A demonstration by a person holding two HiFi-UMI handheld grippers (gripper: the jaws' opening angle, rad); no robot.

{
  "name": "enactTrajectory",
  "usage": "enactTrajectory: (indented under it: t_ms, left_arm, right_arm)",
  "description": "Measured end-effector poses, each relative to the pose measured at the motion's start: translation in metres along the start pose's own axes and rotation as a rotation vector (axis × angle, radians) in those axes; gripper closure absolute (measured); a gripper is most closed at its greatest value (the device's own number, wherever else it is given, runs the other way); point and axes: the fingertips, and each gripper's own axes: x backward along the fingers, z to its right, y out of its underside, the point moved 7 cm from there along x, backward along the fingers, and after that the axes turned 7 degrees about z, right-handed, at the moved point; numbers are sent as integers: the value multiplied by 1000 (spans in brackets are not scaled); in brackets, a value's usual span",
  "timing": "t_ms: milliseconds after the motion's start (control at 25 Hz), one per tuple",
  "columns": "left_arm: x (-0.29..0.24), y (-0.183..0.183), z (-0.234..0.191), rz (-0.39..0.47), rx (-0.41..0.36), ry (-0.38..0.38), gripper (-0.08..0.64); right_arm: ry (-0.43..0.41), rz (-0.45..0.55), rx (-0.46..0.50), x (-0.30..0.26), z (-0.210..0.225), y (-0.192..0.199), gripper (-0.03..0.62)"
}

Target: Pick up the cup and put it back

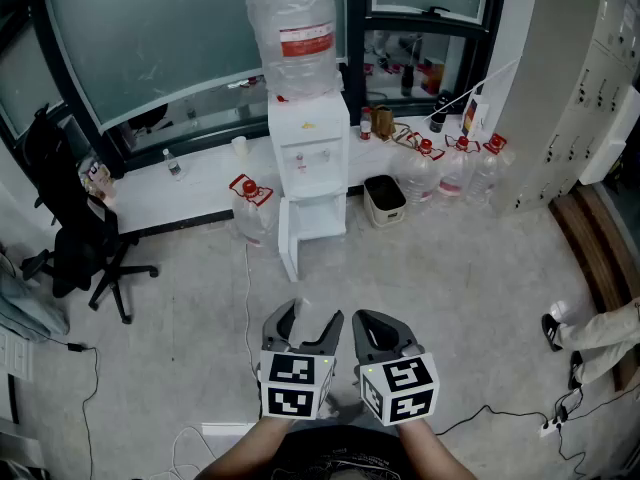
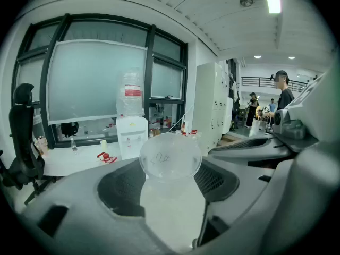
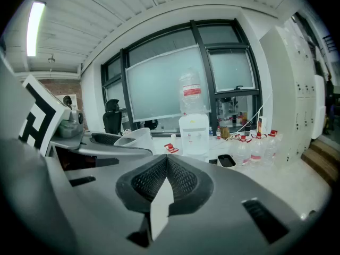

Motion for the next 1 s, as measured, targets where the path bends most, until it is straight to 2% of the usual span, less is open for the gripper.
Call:
enactTrajectory:
  t_ms: [640, 1000]
  left_arm:
    - [-20, 5, -24, -11, 13, 39, 278]
    - [-64, -3, -42, -22, 22, 6, 278]
  right_arm:
    - [38, -6, 14, -28, 1, -2, 571]
    - [9, -7, 17, -71, 30, -11, 571]
